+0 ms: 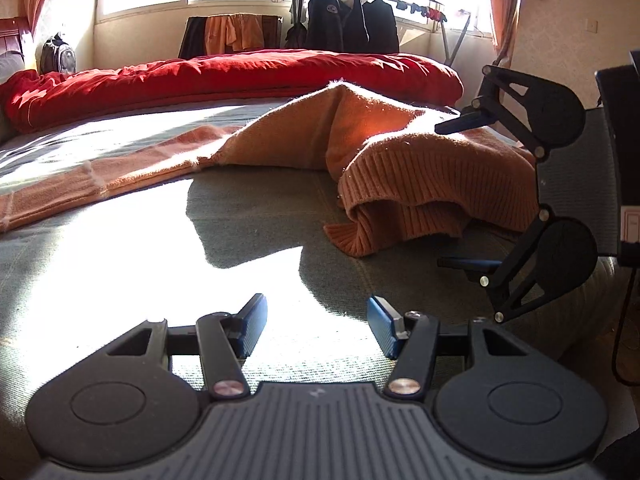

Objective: Fold clothes

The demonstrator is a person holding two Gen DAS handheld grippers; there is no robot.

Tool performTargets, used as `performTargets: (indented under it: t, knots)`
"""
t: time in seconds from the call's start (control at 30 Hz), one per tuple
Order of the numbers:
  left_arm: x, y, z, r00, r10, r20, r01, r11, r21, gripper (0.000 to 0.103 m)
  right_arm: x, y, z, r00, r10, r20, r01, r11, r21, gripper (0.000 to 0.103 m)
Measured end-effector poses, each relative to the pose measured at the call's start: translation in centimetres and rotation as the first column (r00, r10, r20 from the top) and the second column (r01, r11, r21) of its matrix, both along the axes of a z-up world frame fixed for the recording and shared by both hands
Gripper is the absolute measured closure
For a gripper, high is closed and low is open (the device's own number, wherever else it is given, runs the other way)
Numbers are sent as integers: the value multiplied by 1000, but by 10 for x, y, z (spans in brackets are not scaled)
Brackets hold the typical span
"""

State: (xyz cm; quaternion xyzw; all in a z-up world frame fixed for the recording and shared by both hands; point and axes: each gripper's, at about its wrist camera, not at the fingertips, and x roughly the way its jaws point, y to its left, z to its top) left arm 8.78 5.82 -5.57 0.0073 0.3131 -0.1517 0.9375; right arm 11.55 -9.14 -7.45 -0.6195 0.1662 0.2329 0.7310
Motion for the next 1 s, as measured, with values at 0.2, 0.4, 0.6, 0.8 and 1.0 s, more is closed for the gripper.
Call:
performTargets:
  t: [0.2,0.4,0.6,0.8,1.0]
  knots:
    - [0,-1,-1,1000,-12,1,12,1000,5,44,8,-5,-14,984,16,176,0,996,-91,0]
    - [2,-6,0,999,-36,5,36,999,29,44,7,-6,-2,968,20,251,-3,998,-68,9]
    - [10,-21,3,994,-94,56,87,989,118,44,8,-12,20,967,-36,252,30,999,30,12]
    - [21,-57,5,957,-222,187,156,936,314,41,10,-21,36,965,-95,245,66,990,123,15]
    - [26,-99,1,892,-363,271,222,871,437,37,23,-39,64,966,-207,158,159,949,272,15]
